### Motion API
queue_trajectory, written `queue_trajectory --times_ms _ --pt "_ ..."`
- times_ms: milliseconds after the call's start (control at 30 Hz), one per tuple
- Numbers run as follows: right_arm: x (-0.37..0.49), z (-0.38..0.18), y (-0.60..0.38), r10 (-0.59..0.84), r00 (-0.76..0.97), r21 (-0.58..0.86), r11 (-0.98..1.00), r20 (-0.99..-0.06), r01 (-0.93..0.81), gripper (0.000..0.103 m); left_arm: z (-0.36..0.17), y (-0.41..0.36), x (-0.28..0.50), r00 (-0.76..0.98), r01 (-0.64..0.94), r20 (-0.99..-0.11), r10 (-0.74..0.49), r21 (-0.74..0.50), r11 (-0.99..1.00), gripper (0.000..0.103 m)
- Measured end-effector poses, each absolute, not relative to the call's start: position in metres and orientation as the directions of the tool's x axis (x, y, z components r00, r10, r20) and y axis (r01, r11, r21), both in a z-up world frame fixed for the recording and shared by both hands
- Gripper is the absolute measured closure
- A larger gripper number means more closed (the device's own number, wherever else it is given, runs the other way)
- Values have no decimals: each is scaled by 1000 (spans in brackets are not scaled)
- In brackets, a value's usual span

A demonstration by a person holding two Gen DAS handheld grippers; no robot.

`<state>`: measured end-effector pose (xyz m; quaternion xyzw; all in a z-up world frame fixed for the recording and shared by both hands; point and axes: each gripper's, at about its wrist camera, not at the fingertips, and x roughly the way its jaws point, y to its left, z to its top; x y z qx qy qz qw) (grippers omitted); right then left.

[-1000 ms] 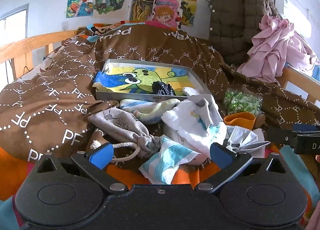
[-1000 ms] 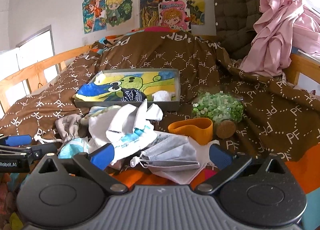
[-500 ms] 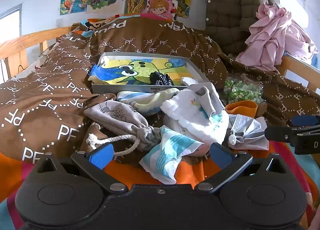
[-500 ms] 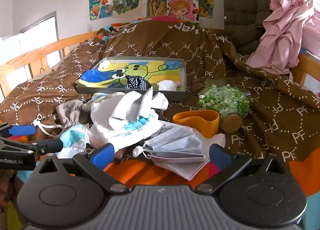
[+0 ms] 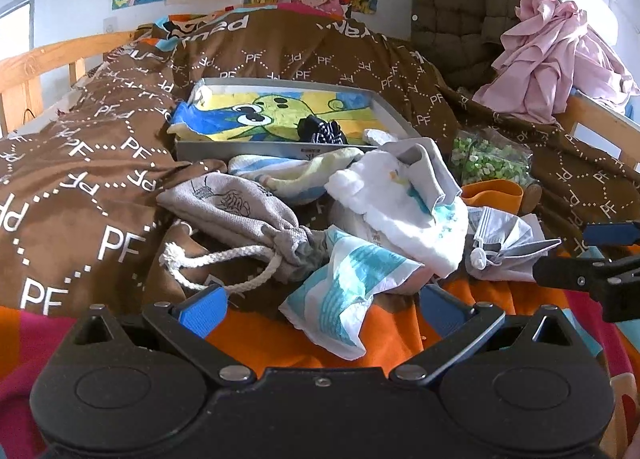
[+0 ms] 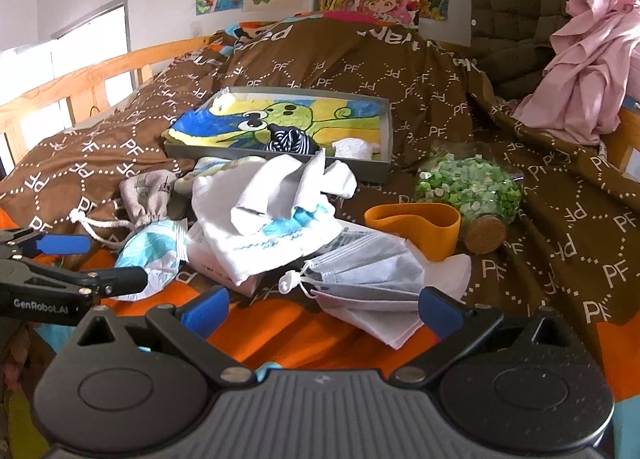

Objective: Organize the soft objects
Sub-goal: 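Move left tool to blue-white striped cloth while right tool approaches white face mask, then close left gripper on striped cloth while right gripper closes on face mask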

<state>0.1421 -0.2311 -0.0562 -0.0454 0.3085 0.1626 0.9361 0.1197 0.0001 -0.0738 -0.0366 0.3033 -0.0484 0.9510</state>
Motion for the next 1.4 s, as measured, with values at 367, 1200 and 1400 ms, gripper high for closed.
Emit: queue_trajectory --times_ms 367,1200,1400 --pt "153 -60 -227 229 780 -54 947 -583 -318 0 -79 -3 134 811 129 -559 -171 -113 985 1" --pt "202 -98 -206 149 719 -236 883 -679 -406 23 -96 4 150 752 78 -623 -214 -239 968 35" --pt "205 -103 -207 134 708 -231 889 -693 -395 41 -96 3 150 752 44 -634 -181 -226 973 53"
